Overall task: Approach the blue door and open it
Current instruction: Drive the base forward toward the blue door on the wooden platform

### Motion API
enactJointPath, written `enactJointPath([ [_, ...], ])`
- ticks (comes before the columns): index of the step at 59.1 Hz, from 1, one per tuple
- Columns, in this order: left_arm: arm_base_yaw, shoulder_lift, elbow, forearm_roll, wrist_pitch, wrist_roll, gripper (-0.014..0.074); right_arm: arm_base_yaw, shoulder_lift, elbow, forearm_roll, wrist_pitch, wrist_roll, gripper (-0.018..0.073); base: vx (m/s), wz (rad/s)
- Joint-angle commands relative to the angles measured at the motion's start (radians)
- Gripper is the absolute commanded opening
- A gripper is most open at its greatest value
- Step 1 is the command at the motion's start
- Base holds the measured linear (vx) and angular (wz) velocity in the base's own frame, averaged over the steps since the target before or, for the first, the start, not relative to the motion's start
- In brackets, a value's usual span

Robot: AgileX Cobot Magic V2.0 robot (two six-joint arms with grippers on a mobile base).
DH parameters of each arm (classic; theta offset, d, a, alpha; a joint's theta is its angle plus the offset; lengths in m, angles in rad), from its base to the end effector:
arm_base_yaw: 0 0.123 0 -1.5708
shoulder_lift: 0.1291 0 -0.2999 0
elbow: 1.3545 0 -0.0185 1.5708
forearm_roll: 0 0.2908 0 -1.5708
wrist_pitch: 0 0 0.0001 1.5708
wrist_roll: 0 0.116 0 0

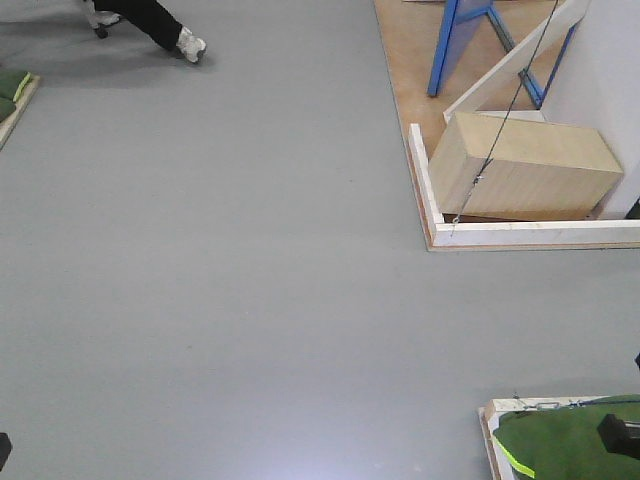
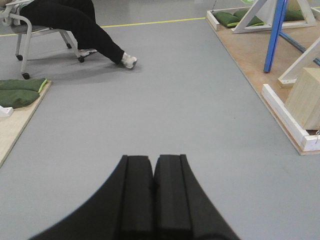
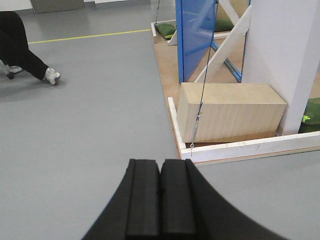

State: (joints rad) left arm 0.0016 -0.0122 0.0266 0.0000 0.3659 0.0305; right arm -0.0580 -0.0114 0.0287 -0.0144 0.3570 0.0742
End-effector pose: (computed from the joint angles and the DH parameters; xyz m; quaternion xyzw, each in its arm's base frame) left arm 0.1019 0.0002 0.1640 0.0116 0.8027 0.0096 0.5962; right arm 0.1020 -0.0065 0.1640 0.0490 0.7995 -0.0012 0.5987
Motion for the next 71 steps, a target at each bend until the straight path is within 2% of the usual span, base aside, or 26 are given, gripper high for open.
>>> enactJointPath([
  [1, 0.001, -0.017, 0.001, 0.000, -0.079, -0.003, 0.0070, -0.006, -0.017, 0.018, -0.003, -0.077, -0.006, -0.0011, 0.00, 0.00],
  [71, 0.001, -0.017, 0.001, 0.000, -0.079, -0.003, 0.0070, -0.007, -0.017, 0.018, -0.003, -0.077, -0.006, -0.0011, 0.08, 0.02],
])
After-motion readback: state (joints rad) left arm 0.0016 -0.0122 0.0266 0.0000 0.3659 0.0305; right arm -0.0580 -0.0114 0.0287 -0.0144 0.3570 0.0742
